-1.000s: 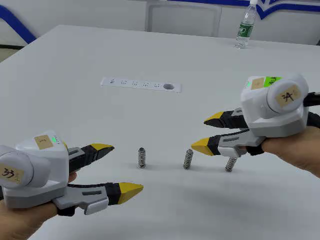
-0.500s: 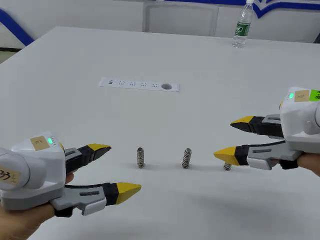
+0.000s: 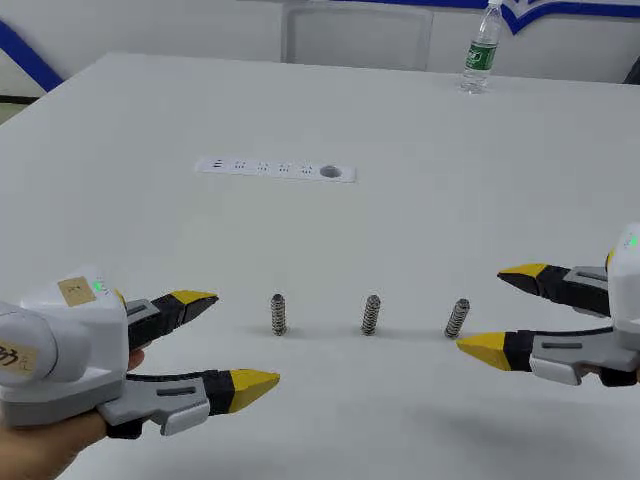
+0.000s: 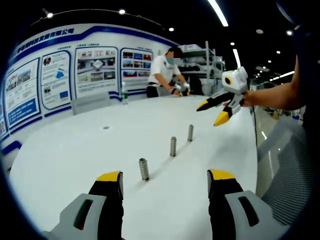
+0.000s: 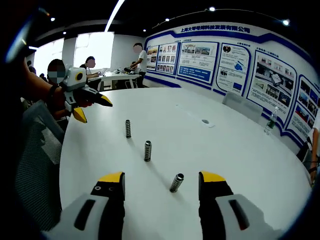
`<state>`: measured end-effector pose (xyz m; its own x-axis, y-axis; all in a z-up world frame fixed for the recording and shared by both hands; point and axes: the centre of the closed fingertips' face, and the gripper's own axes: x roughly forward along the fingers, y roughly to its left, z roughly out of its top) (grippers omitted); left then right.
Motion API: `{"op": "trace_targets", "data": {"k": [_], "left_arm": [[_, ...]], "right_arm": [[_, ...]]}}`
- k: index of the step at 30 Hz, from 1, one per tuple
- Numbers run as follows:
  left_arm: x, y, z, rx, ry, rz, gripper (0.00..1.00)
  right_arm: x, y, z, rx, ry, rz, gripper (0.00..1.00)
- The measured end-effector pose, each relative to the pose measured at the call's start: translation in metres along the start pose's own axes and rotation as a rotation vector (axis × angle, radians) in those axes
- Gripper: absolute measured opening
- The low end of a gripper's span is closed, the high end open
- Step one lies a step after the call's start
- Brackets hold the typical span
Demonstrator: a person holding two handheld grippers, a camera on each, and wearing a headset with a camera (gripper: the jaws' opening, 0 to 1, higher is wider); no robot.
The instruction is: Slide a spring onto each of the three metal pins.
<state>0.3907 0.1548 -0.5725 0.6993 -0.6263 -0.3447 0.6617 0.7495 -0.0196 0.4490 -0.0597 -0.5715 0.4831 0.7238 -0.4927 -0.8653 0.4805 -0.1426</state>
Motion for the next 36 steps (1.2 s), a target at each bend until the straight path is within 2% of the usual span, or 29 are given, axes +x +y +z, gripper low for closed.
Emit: {"op": "trace_targets", "data": {"k": [5, 11, 17, 27, 36], "left_arm": [[0.000, -0.002, -0.003, -0.003, 0.005, -0.001, 0.70], [-0.002, -0.003, -0.004, -0.007, 0.008, 0.004, 0.70], [-0.004, -0.005, -0.012, -0.020, 0.019, 0.010, 0.70], [-0.002, -0.008, -0.022, -0.026, 0.036, 0.005, 0.70], [-0.003, -0.006, -0.024, -0.028, 0.041, 0.008, 0.70]], "right_arm": [[-0.004, -0.001, -0.013, 0.011, -0.008, -0.013, 0.65], [-0.008, 0.000, -0.021, 0.036, -0.029, -0.025, 0.67], [-0.010, 0.003, -0.030, 0.061, -0.029, -0.033, 0.69], [-0.012, 0.005, -0.026, 0.068, -0.033, -0.043, 0.69], [-0.012, 0.007, -0.027, 0.078, -0.035, -0.047, 0.69]]}}
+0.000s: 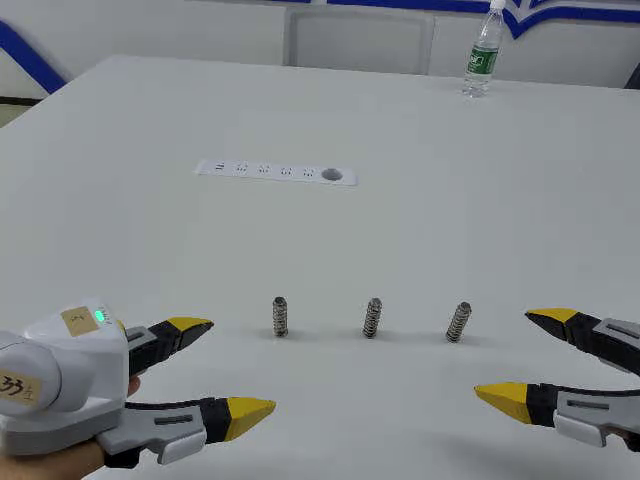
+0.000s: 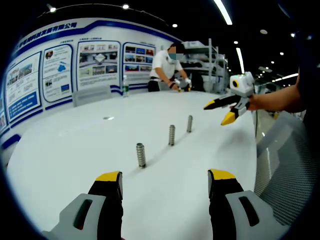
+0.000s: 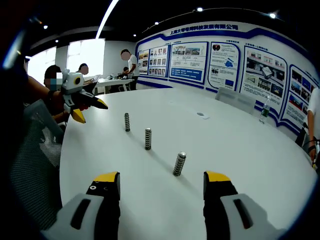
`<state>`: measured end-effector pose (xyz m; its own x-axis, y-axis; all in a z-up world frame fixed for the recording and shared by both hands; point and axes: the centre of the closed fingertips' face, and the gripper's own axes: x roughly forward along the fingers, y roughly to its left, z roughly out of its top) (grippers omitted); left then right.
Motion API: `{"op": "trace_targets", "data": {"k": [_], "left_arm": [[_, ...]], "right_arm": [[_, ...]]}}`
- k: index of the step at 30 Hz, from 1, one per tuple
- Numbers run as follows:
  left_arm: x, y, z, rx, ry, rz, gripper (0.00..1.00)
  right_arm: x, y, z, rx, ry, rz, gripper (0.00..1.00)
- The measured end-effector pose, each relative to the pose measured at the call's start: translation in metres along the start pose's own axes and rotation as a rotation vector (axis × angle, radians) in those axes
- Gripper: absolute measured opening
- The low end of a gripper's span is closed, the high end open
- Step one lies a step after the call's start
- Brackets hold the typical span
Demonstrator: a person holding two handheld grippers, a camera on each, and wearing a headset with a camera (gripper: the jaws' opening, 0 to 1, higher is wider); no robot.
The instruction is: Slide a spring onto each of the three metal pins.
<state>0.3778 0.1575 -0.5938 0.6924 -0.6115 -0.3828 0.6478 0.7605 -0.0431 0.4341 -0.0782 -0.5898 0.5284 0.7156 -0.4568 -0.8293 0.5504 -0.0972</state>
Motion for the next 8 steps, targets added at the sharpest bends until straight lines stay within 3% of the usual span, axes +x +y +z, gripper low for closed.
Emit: {"op": "trace_targets", "data": {"k": [8], "left_arm": [[0.0004, -0.0005, -0.0023, -0.007, 0.004, 0.003, 0.70]], "right_arm": [[0.0007, -0.0001, -0.0035, 0.011, 0.003, -0.003, 0.68]]}}
